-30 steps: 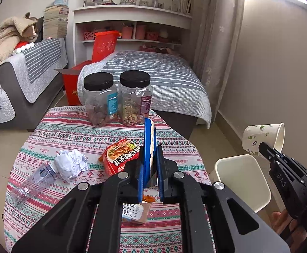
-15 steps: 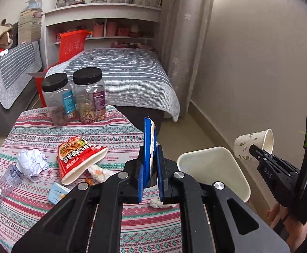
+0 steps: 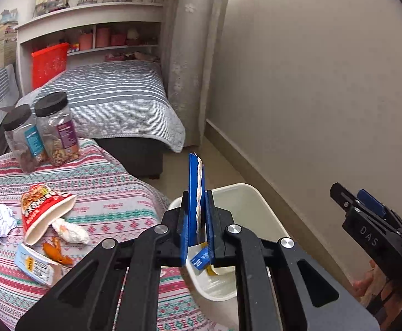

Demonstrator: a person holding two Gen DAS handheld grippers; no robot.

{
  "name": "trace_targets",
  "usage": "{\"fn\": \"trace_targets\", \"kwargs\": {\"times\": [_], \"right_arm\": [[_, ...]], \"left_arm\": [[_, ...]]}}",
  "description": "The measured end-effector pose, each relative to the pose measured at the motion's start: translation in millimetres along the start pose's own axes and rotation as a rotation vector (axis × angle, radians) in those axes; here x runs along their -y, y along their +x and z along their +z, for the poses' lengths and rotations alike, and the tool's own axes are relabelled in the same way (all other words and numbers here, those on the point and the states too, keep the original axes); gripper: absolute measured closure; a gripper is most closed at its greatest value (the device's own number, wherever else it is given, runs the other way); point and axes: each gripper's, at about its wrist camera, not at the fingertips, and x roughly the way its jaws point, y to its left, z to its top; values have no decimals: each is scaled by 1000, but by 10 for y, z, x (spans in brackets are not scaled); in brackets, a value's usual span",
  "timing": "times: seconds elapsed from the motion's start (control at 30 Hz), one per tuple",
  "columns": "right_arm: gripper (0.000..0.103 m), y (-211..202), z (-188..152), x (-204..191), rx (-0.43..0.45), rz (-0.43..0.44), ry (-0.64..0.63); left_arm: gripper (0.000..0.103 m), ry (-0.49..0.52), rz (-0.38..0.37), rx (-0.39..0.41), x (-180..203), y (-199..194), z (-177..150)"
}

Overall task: Collect trash
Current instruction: 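Carry the paper cup to the bin and release it while the left gripper carries the box, then open the left gripper to drop the blue-white box into the bin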

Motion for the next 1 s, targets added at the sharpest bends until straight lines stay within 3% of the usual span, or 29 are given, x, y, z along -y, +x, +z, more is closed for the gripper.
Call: {"fn": "trace_targets", "kwargs": {"times": [0.27,0.37,0.4,0.43,0.47,0.57,0.6,0.8,1.0], "right_arm": [[19,-56,-39,224,43,-84,-8],[14,-77,-47,256,60,-104,-11],[12,-84,-48,263,67,-113,-10],[9,-95,-50,265,74,-120,-9],[8,-104,-50,263,81,-126,-8],[7,-132,-54,248,93,-125,-1],[7,-144,-55,236,96,-124,0],[7,-218,-75,49,119,-104,-21],[7,-270,-79,-224,126,-68,-49]], "left_arm": [[92,16,-57,-26,247,194,-29],[86,12,-100,-51,300,298,-57],[78,13,-98,-55,309,329,-66],[66,20,-91,-57,314,349,-83],[63,26,-82,-56,319,358,-97],[59,20,-67,-52,289,338,-94],[54,19,-52,-44,270,314,-86],[38,34,84,12,125,104,-30],[31,27,156,46,-93,-118,-2]]}}
